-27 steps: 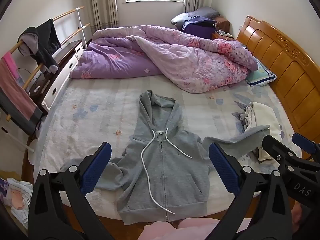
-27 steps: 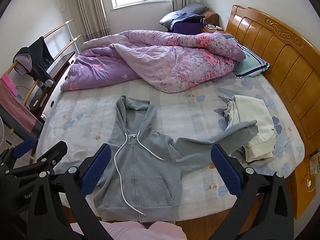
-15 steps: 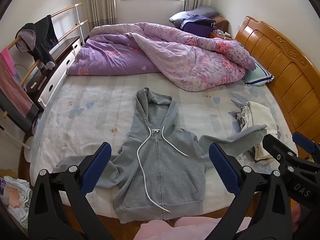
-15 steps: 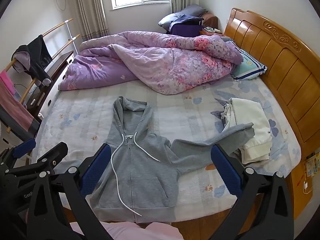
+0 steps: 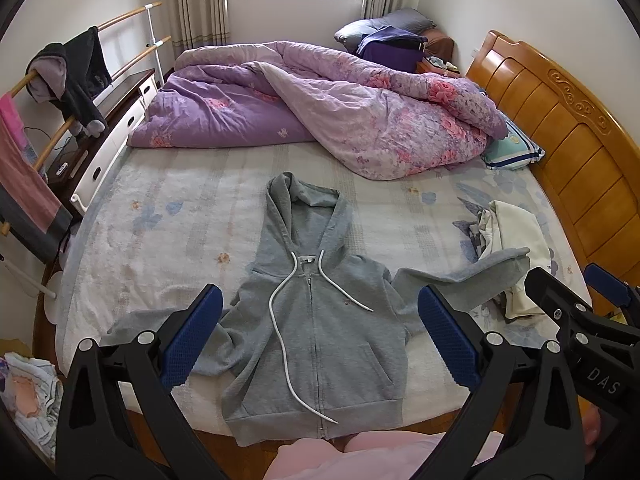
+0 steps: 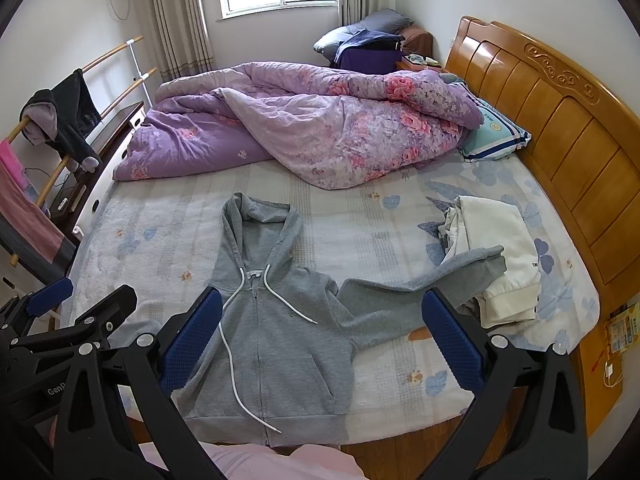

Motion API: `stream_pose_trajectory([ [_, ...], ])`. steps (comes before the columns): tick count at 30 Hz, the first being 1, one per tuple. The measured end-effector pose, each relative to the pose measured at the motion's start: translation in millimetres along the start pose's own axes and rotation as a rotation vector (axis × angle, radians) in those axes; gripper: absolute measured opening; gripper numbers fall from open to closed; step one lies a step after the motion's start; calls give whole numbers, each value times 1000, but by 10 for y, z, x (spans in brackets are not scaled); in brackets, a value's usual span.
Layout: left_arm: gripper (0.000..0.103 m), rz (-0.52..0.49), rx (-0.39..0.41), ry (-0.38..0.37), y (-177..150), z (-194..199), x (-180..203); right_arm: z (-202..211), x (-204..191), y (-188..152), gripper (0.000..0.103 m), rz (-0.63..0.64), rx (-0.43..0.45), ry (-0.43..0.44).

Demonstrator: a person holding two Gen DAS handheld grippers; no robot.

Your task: Fold large clothes

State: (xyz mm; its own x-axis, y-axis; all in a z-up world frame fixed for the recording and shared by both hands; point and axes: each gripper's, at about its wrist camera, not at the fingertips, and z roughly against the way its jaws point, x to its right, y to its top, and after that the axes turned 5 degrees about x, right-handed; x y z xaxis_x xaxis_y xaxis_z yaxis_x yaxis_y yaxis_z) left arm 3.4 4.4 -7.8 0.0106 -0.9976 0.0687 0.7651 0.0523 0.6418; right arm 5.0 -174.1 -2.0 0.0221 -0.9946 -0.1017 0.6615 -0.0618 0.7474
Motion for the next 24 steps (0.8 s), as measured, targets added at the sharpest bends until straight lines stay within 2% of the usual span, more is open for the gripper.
stream_pose_trajectory([
  [24, 98, -6, -16, -1, -57, -111, 119, -143, 104, -20, 96, -18, -22, -2],
])
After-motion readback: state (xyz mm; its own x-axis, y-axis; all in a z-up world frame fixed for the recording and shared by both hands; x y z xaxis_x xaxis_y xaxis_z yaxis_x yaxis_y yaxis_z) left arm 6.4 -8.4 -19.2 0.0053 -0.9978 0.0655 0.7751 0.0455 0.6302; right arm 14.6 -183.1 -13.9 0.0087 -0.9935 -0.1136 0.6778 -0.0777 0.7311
